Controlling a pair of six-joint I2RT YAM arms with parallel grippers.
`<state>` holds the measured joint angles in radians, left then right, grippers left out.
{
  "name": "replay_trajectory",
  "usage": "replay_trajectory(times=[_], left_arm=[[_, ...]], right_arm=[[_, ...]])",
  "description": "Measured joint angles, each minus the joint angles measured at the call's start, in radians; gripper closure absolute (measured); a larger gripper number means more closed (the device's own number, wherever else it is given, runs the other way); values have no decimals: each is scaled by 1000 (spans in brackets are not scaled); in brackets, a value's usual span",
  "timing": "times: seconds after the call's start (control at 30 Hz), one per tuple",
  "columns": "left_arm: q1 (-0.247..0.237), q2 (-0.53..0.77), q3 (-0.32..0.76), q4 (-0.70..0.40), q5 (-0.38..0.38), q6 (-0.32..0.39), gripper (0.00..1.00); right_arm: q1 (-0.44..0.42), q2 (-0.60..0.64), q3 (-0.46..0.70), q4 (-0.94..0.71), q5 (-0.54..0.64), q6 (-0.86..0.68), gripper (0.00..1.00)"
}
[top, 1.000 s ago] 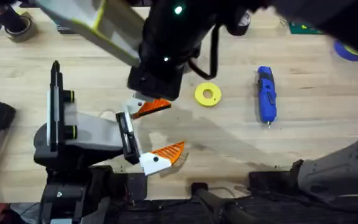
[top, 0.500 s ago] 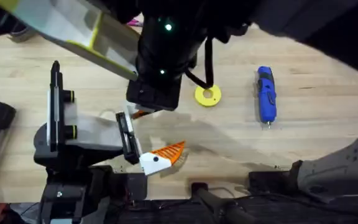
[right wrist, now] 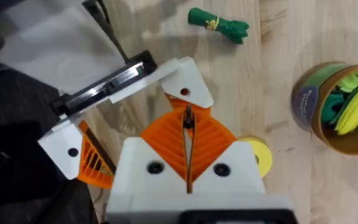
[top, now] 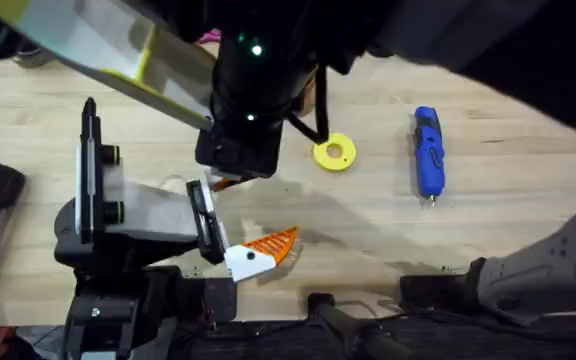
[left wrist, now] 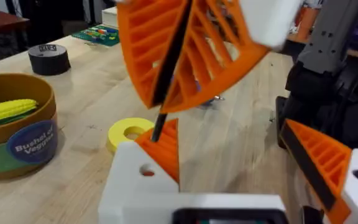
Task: Pick up the gripper from the table and insert it into the empty holder that is missing its gripper. Then pick up a screw, insert it into the mounting hole, and use the screwdriver to tighten it. Finally, clean up the table by picking up the vegetable and placing it into the bucket.
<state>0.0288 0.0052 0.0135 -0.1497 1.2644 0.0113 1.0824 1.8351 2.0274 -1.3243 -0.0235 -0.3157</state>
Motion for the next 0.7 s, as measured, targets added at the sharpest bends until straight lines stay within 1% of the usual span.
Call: replay_trajectory(times=[0.7], left_arm=[[0, 0, 0, 0, 0, 0, 15]], right_arm=[[2, 17, 0, 11, 0, -4, 995]])
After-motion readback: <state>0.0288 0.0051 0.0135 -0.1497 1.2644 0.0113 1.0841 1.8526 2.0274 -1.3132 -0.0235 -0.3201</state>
